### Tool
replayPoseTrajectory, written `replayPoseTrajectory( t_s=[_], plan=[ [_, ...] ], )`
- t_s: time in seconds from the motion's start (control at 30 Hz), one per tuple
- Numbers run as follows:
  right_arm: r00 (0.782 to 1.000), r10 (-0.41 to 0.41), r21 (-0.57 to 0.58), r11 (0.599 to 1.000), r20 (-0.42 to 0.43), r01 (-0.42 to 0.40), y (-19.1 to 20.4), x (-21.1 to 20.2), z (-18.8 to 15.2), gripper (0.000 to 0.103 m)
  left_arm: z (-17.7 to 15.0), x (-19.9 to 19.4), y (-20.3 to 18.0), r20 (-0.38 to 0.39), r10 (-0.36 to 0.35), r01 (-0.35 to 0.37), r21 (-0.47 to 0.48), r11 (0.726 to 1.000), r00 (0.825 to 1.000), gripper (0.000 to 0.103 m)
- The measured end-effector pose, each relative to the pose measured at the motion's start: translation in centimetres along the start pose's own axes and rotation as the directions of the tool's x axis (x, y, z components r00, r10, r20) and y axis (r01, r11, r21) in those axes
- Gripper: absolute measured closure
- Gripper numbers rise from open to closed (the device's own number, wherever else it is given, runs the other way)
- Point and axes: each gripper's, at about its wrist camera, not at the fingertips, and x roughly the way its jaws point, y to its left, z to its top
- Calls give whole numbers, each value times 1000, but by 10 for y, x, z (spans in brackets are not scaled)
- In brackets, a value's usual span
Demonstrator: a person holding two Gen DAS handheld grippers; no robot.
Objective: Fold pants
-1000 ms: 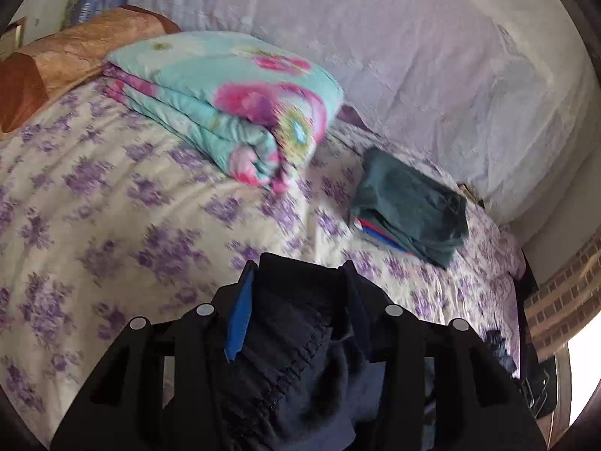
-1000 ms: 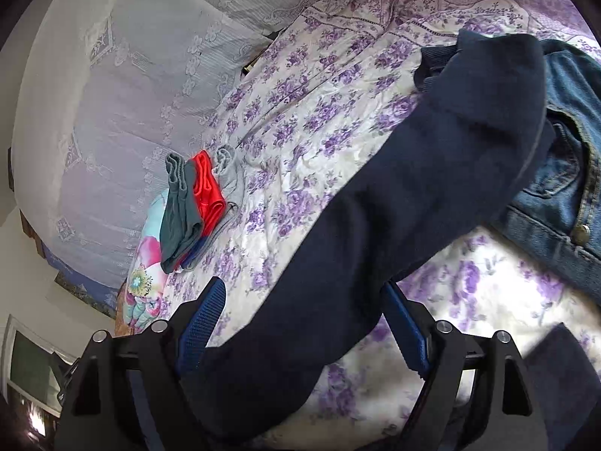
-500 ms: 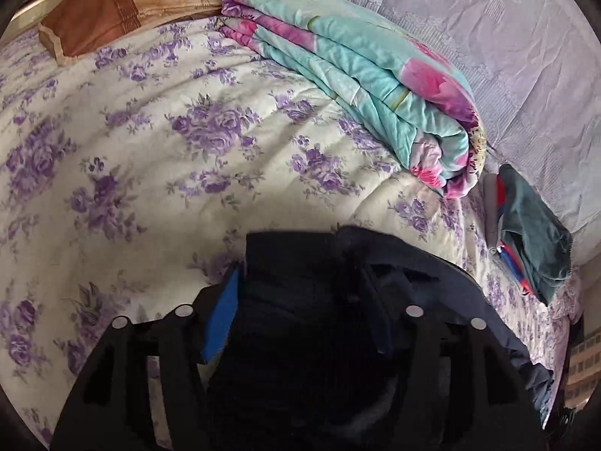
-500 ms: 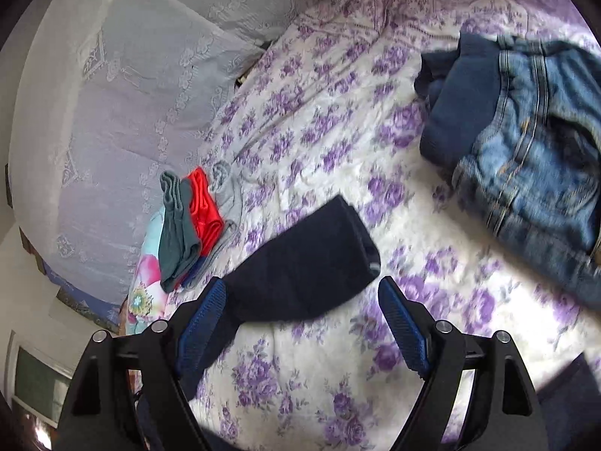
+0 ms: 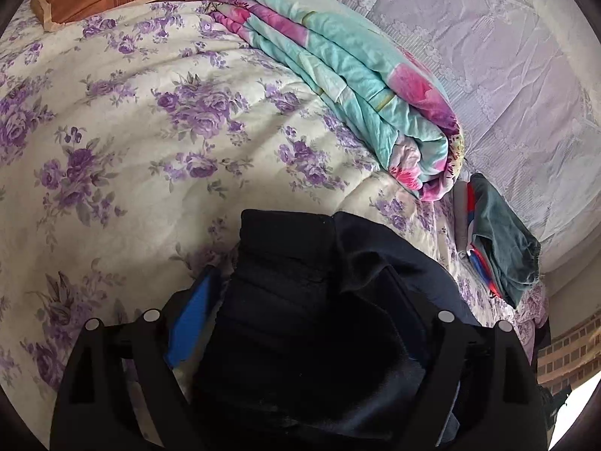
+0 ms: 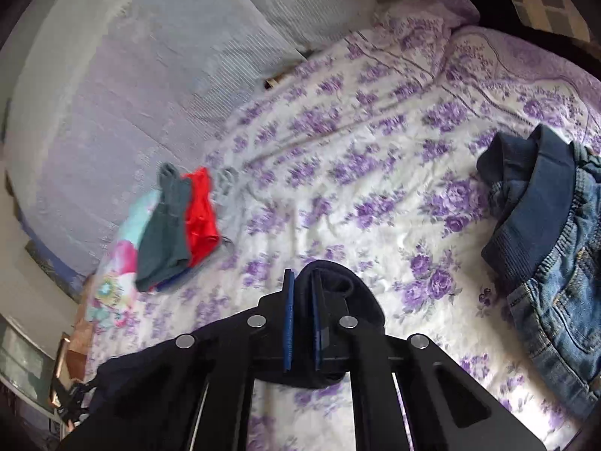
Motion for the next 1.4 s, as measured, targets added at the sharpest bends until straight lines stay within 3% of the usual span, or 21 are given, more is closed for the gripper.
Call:
replayPoseTrajectory(
  t_s=[0.07, 0.13, 0.2, 0.27, 0.33, 0.47, 0.57, 0.67, 0.77, 0.83, 0.87, 0.93, 1.0, 1.07, 1.1, 1.13, 1.2, 1.23, 1.27, 1.3, 1.4],
  plan=[
    [999, 38, -158, 987, 33, -32, 15, -46, -18, 97, 0, -1, 1, 2, -6, 7, -7, 1000, 1000, 20],
    [998, 60, -338, 940, 34, -45, 33, -95, -54, 97, 0, -2, 2, 2, -11, 11, -11, 1000, 1000, 20],
    [1000, -15, -457, 889, -1, 13, 33, -134, -95, 97, -1, -2, 2, 1, -14, 14, -15, 1000, 1000, 19],
    [993, -113, -417, 904, -18, 95, 10, -158, -118, 90, -1, -2, 2, 2, -11, 11, -16, 1000, 1000, 19],
    [988, -143, -296, 947, -50, 123, -17, -170, -121, 78, 0, -1, 2, 1, -9, 9, -12, 1000, 1000, 19],
    [993, -50, -45, 998, -107, 45, -42, -141, -95, 28, -1, -2, 2, 6, -7, 7, -11, 1000, 1000, 18],
    [980, 118, 188, 978, -163, -86, -58, -84, -77, 28, -3, -4, 6, 15, -25, 25, -27, 999, 1000, 18],
    [953, 145, 390, 920, -265, -32, -77, -27, -74, 34, -4, -6, 11, 21, -54, 55, -49, 997, 998, 18],
    [929, 227, 429, 899, -294, -84, -69, 6, -71, 55, -3, -6, 12, 21, -68, 69, -56, 996, 997, 15],
    [899, 276, 460, 883, -339, -97, -63, 30, -74, 73, -3, -5, 10, 19, -69, 70, -50, 996, 997, 14],
    [900, 261, 455, 887, -349, -81, -59, 36, -76, 88, -3, -5, 10, 19, -68, 69, -49, 996, 997, 14],
    [945, 183, 357, 931, -269, -79, -40, 23, -65, 93, -3, -6, 10, 21, -72, 73, -51, 996, 997, 14],
    [984, 118, 94, 990, -135, -106, -2, -12, -49, 94, -3, -6, 10, 20, -78, 79, -55, 995, 997, 14],
    [988, 151, -191, 970, -27, -153, 40, -59, -55, 94, -3, -6, 10, 19, -76, 77, -54, 996, 997, 14],
    [983, 186, -348, 921, -2, -175, 58, -83, -67, 94, -3, -6, 10, 18, -74, 75, -53, 996, 997, 14],
    [980, 200, -507, 843, -13, -179, 75, -104, -88, 94, -3, -5, 10, 17, -72, 73, -52, 996, 997, 14],
    [981, 99, -741, 645, -165, -190, 93, -128, -142, 90, -2, -5, 10, 13, -69, 70, -53, 996, 998, 14],
    [980, 14, -795, 583, -196, -168, 92, -133, -164, 86, -2, -5, 10, 12, -68, 68, -53, 996, 998, 14],
    [978, -56, -802, 583, -201, -131, 83, -137, -178, 79, -2, -5, 9, 10, -66, 66, -53, 996, 998, 14],
    [972, -95, -764, 637, -216, -107, 70, -139, -179, 78, -2, -4, 9, 10, -63, 63, -53, 997, 998, 14],
    [981, -30, -474, 878, -194, -67, 30, -152, -150, 66, -2, -5, 8, 10, -59, 59, -47, 997, 998, 14]
  ],
)
